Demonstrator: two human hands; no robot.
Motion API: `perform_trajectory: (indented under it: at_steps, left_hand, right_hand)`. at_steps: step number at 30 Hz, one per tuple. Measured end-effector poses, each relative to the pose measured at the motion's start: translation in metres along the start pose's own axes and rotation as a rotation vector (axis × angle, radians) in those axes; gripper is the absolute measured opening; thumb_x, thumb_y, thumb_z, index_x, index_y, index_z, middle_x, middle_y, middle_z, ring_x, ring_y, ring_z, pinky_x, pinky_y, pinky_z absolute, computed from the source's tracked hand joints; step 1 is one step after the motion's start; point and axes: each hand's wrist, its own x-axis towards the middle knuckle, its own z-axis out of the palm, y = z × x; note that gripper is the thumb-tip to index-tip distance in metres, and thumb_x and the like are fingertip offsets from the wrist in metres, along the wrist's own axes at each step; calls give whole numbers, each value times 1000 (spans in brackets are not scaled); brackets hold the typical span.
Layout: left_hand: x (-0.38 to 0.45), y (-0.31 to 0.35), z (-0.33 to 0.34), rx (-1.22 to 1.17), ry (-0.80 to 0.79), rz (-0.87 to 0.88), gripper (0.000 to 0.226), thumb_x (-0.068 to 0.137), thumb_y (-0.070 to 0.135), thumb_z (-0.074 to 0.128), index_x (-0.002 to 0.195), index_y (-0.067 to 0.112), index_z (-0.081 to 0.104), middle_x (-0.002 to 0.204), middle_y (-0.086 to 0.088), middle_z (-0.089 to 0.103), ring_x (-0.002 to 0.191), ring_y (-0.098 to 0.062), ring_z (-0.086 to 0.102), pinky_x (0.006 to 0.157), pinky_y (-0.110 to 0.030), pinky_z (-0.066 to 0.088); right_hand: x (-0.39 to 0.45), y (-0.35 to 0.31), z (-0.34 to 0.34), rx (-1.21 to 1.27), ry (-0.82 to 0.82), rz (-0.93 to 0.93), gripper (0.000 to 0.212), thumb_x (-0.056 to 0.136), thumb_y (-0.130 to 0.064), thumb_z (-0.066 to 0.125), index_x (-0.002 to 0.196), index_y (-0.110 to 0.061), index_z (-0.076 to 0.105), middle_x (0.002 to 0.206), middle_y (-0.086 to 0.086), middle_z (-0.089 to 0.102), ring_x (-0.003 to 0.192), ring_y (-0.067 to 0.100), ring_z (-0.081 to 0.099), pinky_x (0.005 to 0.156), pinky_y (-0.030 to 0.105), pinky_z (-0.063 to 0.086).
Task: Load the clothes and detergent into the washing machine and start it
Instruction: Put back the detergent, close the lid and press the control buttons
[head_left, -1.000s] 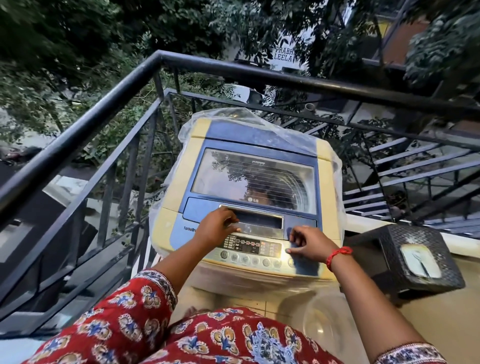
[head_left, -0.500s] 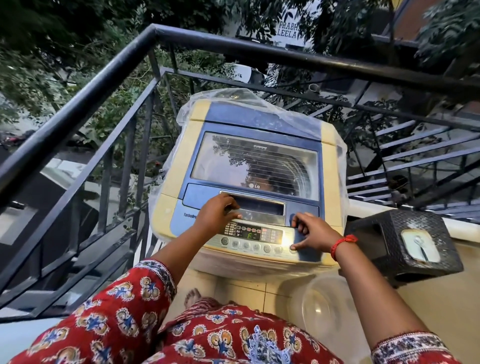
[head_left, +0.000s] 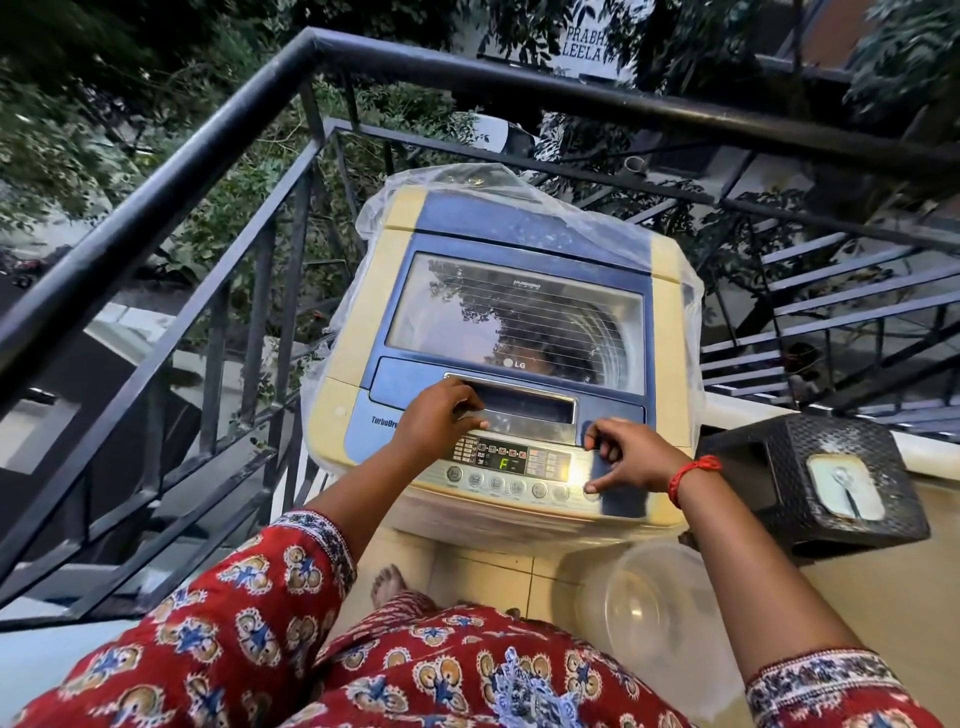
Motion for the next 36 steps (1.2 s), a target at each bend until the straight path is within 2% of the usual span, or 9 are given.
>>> perform_trajectory:
  at_steps: [7, 13, 19, 21, 23, 26, 29, 33, 36]
  left_hand:
    - [0, -1, 1, -6, -1, -1, 28, 78, 32, 77, 100, 17, 70, 96, 4, 62, 83, -12, 57, 68, -21, 42]
    - [1, -2, 2, -2, 5, 0, 28, 78, 34, 77, 100, 18, 70, 93, 7, 58, 79, -9, 53, 67, -21, 41]
    - [0, 1, 1, -15, -3, 4, 28, 78, 32, 77, 100, 17, 70, 91, 7, 57, 83, -14, 58, 69, -24, 47]
    - [1, 1, -2, -12, -24, -3, 28, 78, 33, 77, 100, 17, 70, 93, 6, 59, 84, -15, 60, 72, -27, 51]
    - [2, 1, -4, -18, -40, -12, 28, 79, 34, 76, 101, 17, 71, 95, 4, 65, 84, -14, 62, 74, -28, 53]
    - [0, 7, -7, -142, -18, -73, 27, 87, 38, 66, 100, 15, 73, 92, 4, 70, 76, -4, 63, 67, -16, 49]
    - [-3, 18, -6, -379, 19, -134, 43, 97, 41, 48, 93, 8, 76, 86, -3, 76, 72, -6, 70, 67, -18, 54]
    - [-1, 27, -3, -684, -98, -175, 52, 102, 33, 39, 82, 2, 76, 81, -9, 75, 76, -11, 72, 71, -17, 54]
    - [6, 20, -1, -858, -205, -216, 54, 103, 31, 36, 79, 2, 74, 84, -19, 74, 85, -28, 72, 75, -25, 55]
  right_hand:
    - [1, -4, 4, -88, 24, -1, 54, 52, -27, 92, 90, -24, 54, 89, 0, 54, 71, 12, 46, 69, 31, 48]
    - [-7, -1, 11, -39, 62, -2, 48, 57, -22, 90, 91, -23, 56, 94, -3, 50, 73, 5, 45, 63, 12, 38]
    - [0, -9, 1, -134, 15, 17, 49, 55, -35, 90, 87, -22, 55, 87, -2, 57, 71, 10, 49, 59, 20, 40]
    - [2, -17, 1, 22, 42, -10, 39, 65, -40, 85, 88, -21, 61, 86, 0, 65, 76, 14, 59, 64, 22, 46]
    - [4, -30, 7, 252, 127, -53, 20, 83, -38, 71, 91, -20, 68, 88, -1, 71, 83, 13, 65, 71, 20, 50]
    - [12, -46, 20, 627, 183, -65, 35, 99, -33, 47, 92, -10, 73, 90, 7, 74, 87, 18, 70, 83, 30, 55]
    - [21, -57, 29, 880, 179, -65, 45, 104, -24, 36, 96, 5, 70, 94, 19, 72, 86, 22, 70, 81, 27, 55]
    - [32, -65, 36, 1043, 96, -75, 46, 104, -18, 34, 101, 15, 66, 90, 17, 73, 86, 23, 71, 78, 26, 55]
    - [41, -62, 41, 1047, 80, -62, 46, 103, -17, 34, 99, 14, 67, 85, 11, 75, 84, 20, 71, 74, 26, 54]
